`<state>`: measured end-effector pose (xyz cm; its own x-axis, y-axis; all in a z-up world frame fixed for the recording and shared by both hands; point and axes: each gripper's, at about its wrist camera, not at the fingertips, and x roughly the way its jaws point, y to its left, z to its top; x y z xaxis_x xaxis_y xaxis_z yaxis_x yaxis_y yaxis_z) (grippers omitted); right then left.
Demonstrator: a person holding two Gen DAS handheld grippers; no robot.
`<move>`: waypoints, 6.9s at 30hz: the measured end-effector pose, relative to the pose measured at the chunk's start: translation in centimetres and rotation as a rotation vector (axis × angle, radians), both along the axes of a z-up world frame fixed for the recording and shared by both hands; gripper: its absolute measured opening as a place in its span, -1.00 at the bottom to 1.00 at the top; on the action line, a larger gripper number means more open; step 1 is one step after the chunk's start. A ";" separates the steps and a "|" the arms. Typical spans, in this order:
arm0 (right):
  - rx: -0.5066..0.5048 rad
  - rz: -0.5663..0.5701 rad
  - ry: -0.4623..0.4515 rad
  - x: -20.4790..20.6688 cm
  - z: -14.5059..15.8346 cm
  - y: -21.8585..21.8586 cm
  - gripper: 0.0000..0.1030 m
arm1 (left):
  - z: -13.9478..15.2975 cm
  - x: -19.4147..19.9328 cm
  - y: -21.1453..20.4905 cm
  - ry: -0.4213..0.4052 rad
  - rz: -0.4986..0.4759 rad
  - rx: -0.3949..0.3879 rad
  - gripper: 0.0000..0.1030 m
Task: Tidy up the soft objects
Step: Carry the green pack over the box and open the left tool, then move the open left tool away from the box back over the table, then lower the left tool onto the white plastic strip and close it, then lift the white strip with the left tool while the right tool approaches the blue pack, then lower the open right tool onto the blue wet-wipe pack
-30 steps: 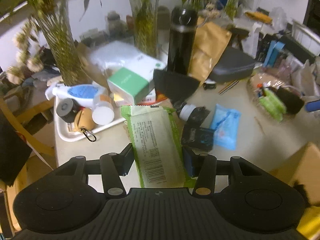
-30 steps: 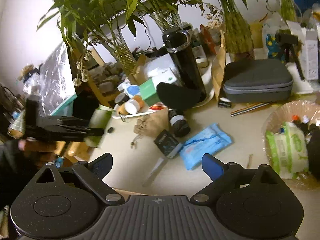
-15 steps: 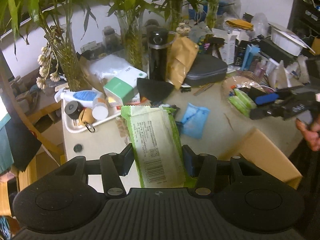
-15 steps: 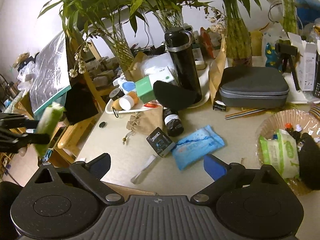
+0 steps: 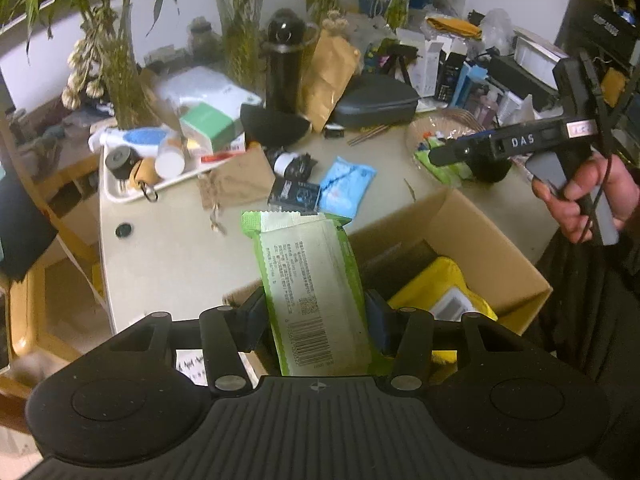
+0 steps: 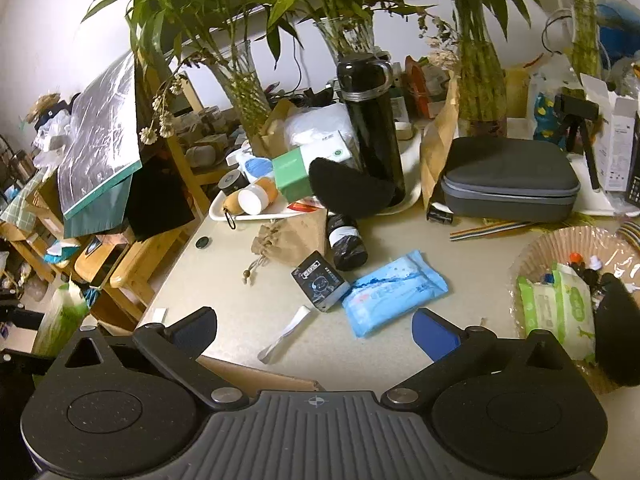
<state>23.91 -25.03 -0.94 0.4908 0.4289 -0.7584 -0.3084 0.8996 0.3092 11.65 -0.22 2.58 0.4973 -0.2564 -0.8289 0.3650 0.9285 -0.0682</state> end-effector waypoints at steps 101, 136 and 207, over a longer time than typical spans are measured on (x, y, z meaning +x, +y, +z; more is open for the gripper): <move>-0.386 0.083 -0.072 8.2 -6.3 2.9 1.00 | -7.4 12.5 6.7 -0.219 0.179 -0.095 0.49; -0.398 0.137 -0.021 9.2 -6.9 4.5 1.00 | -18.7 16.3 -4.2 0.031 -0.627 0.076 -0.13; -0.339 0.447 0.031 12.8 -17.3 4.2 0.13 | -5.4 13.1 4.4 -0.232 0.114 -0.027 -0.94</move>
<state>36.74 -20.87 -18.19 0.2922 0.3200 -0.9012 -0.6782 0.7338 0.0406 24.71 4.21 -2.78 0.7003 -0.2081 -0.6828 0.2665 0.9636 -0.0203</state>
